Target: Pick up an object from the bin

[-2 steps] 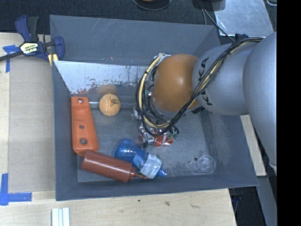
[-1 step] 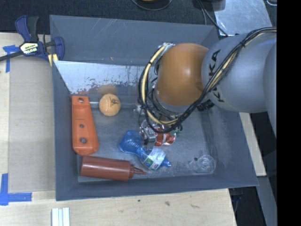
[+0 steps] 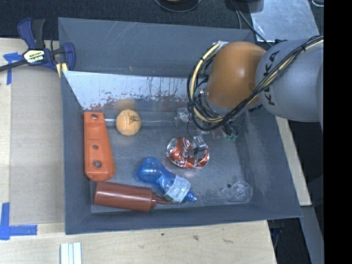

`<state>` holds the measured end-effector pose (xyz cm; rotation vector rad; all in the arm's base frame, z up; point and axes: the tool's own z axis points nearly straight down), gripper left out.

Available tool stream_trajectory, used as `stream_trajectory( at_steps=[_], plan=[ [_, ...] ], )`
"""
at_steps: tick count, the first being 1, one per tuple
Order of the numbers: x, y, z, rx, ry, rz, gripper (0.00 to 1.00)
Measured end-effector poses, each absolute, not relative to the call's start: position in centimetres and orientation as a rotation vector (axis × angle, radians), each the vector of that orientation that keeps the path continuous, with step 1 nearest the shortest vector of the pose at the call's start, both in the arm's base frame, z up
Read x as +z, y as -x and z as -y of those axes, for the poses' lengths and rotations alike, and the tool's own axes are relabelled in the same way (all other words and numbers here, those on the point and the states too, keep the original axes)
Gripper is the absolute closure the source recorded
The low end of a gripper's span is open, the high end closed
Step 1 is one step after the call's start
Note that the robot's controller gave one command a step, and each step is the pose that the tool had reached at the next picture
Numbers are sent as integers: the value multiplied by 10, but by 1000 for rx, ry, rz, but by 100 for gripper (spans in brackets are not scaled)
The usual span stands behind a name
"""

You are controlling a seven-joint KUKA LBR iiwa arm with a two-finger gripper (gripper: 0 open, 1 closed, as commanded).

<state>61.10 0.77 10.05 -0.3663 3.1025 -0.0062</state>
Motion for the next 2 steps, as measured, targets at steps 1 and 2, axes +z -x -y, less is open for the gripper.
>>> stream_trajectory(
  at_steps=[1,2],
  plan=[
    [79,-540,-98,12,-65,-3095,0],
    [74,-610,-9,-9,272,-3100,100]
  ],
)
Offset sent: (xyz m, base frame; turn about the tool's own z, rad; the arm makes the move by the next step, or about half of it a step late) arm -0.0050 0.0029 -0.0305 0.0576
